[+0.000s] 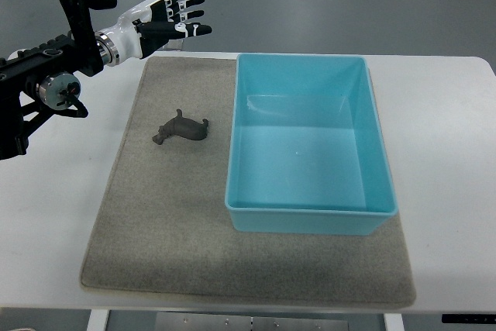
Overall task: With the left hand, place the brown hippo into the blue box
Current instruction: 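Move the open left hand over the brown hippo figurine, then lower the left hand and close its fingers around the brown hippo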
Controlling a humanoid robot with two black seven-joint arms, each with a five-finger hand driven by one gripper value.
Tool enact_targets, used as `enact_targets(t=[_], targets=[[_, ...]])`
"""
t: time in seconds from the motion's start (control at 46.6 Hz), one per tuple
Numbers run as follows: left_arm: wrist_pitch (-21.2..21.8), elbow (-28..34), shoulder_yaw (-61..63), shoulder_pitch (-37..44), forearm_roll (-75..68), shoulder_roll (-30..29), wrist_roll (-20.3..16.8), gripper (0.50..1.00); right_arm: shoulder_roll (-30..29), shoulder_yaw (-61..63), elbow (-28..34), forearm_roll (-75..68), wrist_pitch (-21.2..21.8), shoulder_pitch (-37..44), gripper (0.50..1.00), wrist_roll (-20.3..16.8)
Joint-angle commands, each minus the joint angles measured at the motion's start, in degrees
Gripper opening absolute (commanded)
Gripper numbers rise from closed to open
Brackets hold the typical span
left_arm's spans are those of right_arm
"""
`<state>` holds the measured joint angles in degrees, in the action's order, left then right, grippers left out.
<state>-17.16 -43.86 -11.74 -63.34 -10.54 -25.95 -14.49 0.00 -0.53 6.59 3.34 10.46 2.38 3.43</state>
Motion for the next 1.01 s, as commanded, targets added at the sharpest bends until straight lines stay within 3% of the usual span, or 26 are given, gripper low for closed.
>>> enact_targets(t=[0.0,0.215,0.408,0.665,0.987], targets=[[-0.06,-1.14,0.06,-0.03,-7.63,-0.94,-0.01,0.999,0.00,0.00,0.00,0.00,0.00,0.00,0.936,0.00],[-0.59,-5.54,0.14,-0.38,-24.60,-3.84,-0.10,0.999,0.00,0.00,0.00,0.00,0.00,0.00,0.936,0.00],[-5.69,-8.61,0.14,-0.82,-34.89,-6.13,-0.10,0.999,0.00,0.00,0.00,0.00,0.00,0.00,0.936,0.00],[-5.95,-9.32,0.49,-1.61,-46.40,-6.66,-0.10,0.999,0.00,0.00,0.00,0.00,0.00,0.00,0.936,0.00],[-5.86,-14.77,0.67,-1.87,-61.78,-8.15,-0.18,0.999,0.00,0.00,0.00,0.00,0.00,0.00,0.936,0.00]])
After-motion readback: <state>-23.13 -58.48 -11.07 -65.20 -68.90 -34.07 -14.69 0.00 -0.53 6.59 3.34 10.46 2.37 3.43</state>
